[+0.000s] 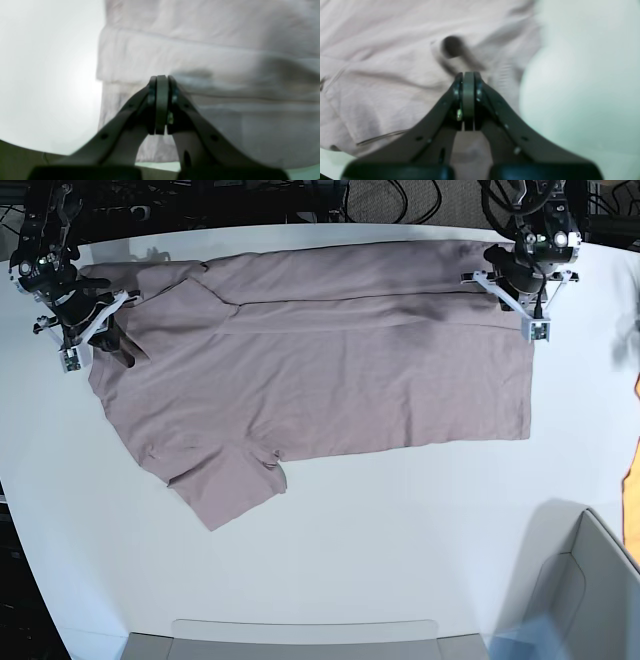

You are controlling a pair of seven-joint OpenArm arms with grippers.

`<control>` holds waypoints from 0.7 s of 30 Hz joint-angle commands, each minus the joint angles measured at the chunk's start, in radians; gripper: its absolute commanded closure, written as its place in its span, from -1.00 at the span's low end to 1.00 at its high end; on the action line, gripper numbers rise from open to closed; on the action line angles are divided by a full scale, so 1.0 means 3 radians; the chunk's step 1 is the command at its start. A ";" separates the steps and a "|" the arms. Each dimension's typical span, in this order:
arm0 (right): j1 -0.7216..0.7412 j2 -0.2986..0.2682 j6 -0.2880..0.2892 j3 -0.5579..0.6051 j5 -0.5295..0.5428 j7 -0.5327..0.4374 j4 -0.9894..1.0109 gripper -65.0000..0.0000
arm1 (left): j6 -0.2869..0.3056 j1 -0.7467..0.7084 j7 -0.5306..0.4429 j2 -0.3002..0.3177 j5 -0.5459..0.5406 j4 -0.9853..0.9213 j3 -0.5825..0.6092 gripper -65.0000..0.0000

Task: Fold the T-shirt properly
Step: 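Drag the folded shirt back toward the robot with both grippers, then reach the right gripper down to grasp the shirt's hem corner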

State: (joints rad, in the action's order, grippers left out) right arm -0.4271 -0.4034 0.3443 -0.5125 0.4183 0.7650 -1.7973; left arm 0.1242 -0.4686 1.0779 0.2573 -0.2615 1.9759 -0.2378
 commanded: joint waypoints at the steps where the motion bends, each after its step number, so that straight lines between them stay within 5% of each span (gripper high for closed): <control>1: 0.0035 -0.0049 0.0001 -0.0069 0.0035 0.0010 -0.0123 1.00 | -0.0007 0.0005 0.0051 0.0030 0.0005 0.0086 -0.0018 1.00; 7: 0.0649 -0.0115 0.0011 -0.0074 0.0020 0.0138 0.0005 1.00 | -0.0007 0.0117 0.0082 0.0025 0.0005 0.0122 -0.0095 1.00; 12: 0.1656 -0.0325 0.0011 0.0714 0.0010 0.0117 0.0981 1.00 | -0.0007 0.0337 0.0118 -0.0042 0.0005 0.0122 -0.0095 1.00; 15: 0.2244 -0.0300 0.0006 0.1164 0.0010 0.0076 0.1723 1.00 | -0.0007 0.0347 0.0123 -0.0047 0.0005 0.0116 -0.0079 1.00; 21: 0.2582 -0.0177 -0.0010 0.1670 -0.0497 -0.0440 0.2685 1.00 | -0.0007 0.0347 0.0123 -0.0052 0.0005 0.0106 -0.0074 1.00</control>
State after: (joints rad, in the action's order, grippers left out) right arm 0.3283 -0.4370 0.3374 -0.0063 0.2642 0.6468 -0.9794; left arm 0.1207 -0.3683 1.1278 0.2348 -0.2584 1.9934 -0.2565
